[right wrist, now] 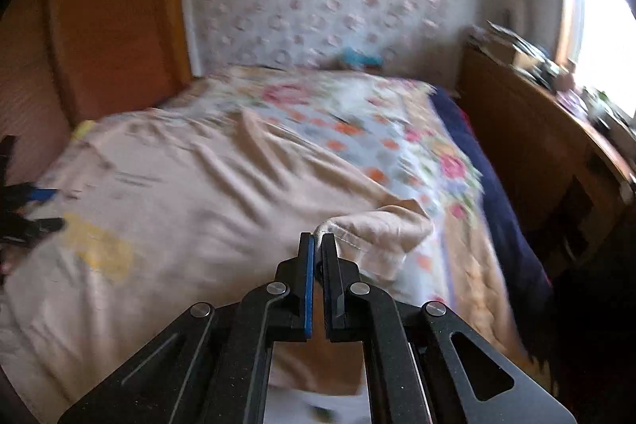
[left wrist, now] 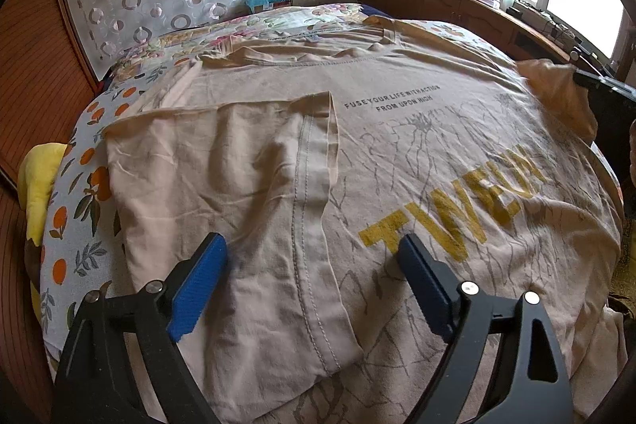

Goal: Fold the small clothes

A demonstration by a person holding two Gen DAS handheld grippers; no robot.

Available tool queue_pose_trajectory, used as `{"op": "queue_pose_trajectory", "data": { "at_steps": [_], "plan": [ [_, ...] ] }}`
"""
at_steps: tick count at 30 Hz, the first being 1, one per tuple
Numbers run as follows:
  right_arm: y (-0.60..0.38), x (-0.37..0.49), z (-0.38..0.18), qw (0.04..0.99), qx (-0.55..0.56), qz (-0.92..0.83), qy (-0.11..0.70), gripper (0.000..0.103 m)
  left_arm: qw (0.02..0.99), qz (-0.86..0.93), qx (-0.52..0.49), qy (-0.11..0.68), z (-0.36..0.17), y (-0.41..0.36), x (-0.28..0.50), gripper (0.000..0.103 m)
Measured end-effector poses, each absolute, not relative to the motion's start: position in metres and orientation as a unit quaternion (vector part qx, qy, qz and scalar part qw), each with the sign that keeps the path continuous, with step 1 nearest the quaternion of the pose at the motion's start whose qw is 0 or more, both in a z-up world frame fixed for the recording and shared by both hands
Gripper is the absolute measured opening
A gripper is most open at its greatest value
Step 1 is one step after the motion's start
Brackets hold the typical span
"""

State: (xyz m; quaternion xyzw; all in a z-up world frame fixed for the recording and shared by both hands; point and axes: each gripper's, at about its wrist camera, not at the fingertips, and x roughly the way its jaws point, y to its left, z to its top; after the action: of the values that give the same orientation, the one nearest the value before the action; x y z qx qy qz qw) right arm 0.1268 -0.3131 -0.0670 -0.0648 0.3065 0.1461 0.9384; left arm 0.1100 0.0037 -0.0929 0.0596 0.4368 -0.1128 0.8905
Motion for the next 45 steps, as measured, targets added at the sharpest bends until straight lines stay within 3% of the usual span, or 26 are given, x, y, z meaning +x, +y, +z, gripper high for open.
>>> {"op": "queue_pose_trajectory", "data": {
  "at_steps": [9, 15, 16, 28, 31, 32, 33, 34, 45],
  "plan": [
    [-0.235, 0.119, -0.088, 0.909, -0.070, 0.248, 0.328, 0.004, 0.890, -0.113, 0.059, 0.437, -0.093, 0.003, 0.110, 0.089],
    [-0.240, 0.133, -0.093, 0.909, -0.074, 0.237, 0.335, 0.036, 0.890, -0.113, 0.059, 0.437, -0.093, 0.004, 0.110, 0.089],
    [-0.244, 0.135, -0.088, 0.913, -0.069, 0.231, 0.330, 0.037, 0.890, -0.113, 0.059, 0.437, -0.093, 0.003, 0.110, 0.089],
    [-0.252, 0.183, -0.104, 0.901, -0.045, 0.208, 0.379, 0.038, 0.890, -0.111, 0.058, 0.438, -0.094, 0.003, 0.112, 0.091],
    [-0.236, 0.196, -0.111, 0.894, -0.065, 0.209, 0.390, 0.032, 0.890, -0.111, 0.058, 0.438, -0.094, 0.003, 0.112, 0.091],
    [-0.238, 0.201, -0.112, 0.893, -0.070, 0.208, 0.394, 0.024, 0.890, -0.111, 0.058, 0.438, -0.094, 0.003, 0.112, 0.091],
    [-0.236, 0.208, -0.113, 0.891, -0.073, 0.211, 0.396, 0.007, 0.890, -0.110, 0.058, 0.438, -0.094, 0.004, 0.112, 0.091],
    [-0.232, 0.208, -0.111, 0.888, -0.074, 0.220, 0.396, 0.004, 0.890, -0.111, 0.058, 0.438, -0.094, 0.003, 0.112, 0.091],
    [-0.187, 0.220, -0.063, 0.899, -0.053, 0.289, 0.324, 0.002, 0.890, -0.111, 0.058, 0.438, -0.094, 0.003, 0.112, 0.091]
  ]
}}
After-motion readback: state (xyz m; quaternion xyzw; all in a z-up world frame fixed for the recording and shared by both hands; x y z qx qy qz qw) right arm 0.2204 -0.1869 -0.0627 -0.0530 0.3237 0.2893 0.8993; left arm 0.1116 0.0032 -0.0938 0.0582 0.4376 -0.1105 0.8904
